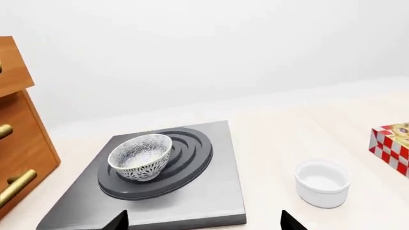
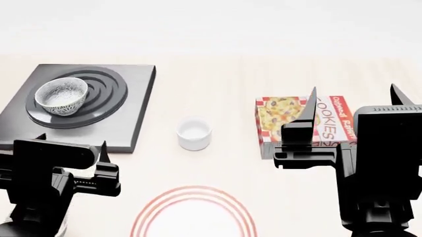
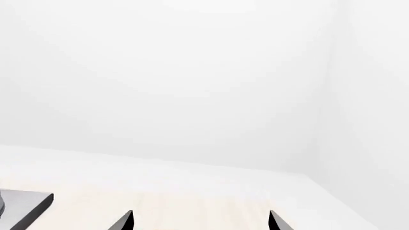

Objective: Pick the akita bowl on the stove and place it on the plate.

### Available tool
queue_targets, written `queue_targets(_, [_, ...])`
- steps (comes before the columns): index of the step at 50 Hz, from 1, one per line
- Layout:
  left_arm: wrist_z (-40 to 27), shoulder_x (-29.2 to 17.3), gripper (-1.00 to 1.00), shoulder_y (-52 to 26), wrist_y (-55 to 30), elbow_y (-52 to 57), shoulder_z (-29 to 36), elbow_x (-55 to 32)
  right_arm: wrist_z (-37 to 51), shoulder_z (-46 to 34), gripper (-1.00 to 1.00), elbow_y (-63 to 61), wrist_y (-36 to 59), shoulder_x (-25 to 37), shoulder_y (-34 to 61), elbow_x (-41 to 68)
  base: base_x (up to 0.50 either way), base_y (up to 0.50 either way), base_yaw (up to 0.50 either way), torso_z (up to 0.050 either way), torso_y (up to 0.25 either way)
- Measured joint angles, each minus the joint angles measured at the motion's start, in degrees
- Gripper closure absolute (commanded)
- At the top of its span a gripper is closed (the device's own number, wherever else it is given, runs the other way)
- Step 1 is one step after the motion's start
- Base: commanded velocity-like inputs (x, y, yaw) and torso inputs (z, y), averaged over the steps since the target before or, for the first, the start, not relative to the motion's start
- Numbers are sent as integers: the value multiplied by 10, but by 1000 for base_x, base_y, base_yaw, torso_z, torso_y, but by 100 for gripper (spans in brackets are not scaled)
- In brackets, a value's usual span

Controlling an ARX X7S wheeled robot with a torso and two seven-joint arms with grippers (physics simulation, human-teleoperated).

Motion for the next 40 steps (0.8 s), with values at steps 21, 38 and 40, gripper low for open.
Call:
queue_targets(21, [-3,-3,-100,-1,-1,3,3,-4,5,-1,-100,-5,7,2,2,5,271,-33,0,0,0])
queue_targets(38, [-5,-5,-100,-1,0,3,6,-6,6,-1,-100,0,-1,4,0,7,271,-33,0,0,1])
queue_targets(40, [-5,-5,-100,-1,1,3,7,-6,6,-1,-100,1,-2,4,-1,8,273,-31,0,0,0])
